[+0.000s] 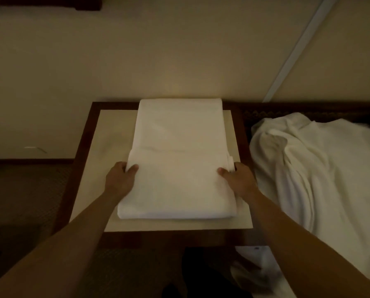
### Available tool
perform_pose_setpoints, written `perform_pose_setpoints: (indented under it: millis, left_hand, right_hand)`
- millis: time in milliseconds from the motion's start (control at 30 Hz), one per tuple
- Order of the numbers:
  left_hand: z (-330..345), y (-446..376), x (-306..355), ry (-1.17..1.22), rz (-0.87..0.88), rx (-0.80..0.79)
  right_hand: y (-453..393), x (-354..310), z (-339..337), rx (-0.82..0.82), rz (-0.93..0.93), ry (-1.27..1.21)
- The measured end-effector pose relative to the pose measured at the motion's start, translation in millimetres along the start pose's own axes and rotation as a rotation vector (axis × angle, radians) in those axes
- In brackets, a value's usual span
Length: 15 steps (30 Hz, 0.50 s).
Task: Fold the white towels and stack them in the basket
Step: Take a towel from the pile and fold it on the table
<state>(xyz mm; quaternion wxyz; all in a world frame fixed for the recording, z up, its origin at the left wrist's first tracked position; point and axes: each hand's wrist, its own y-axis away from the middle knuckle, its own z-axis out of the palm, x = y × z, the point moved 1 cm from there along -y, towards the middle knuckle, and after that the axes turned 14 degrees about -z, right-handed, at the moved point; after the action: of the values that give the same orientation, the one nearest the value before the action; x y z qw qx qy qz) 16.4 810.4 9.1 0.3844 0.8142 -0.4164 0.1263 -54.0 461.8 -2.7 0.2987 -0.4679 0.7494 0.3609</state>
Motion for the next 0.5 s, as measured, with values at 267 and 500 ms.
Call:
perform_pose_setpoints:
  millis: [267, 500]
  left_hand:
    - [11, 8, -7, 0.007, 0.084, 0.147]
    - [10, 51, -50, -0.028, 0.076, 0.125]
  right_hand:
    - [-1, 1, 2, 0.074, -0.096, 0.002]
    - [51, 11, 13, -0.016, 0.016, 0.258]
